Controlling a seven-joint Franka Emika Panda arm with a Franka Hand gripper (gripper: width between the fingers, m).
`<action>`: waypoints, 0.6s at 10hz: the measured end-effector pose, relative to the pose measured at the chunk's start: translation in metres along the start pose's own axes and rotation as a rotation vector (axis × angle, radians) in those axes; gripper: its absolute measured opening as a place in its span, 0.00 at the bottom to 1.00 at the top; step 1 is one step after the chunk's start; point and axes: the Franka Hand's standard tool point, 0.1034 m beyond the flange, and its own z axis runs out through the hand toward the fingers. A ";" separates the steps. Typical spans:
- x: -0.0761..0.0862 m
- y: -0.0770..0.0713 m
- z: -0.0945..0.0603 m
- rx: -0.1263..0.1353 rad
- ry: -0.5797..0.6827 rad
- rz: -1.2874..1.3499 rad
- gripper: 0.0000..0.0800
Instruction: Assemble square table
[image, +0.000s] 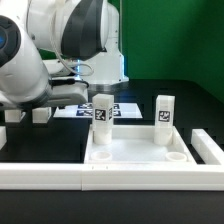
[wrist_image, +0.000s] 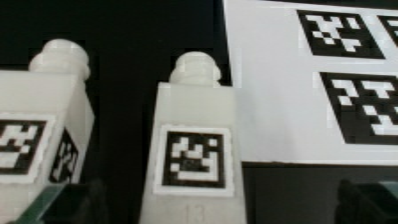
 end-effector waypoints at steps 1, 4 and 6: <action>0.000 0.000 0.000 -0.001 0.000 -0.001 0.81; 0.001 0.000 0.001 0.000 -0.002 -0.001 0.81; 0.003 0.004 0.010 0.001 -0.017 -0.013 0.81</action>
Offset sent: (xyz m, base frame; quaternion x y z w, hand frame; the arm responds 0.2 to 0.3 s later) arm 0.0000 0.0000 0.0000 0.0000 0.0000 0.0000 1.0000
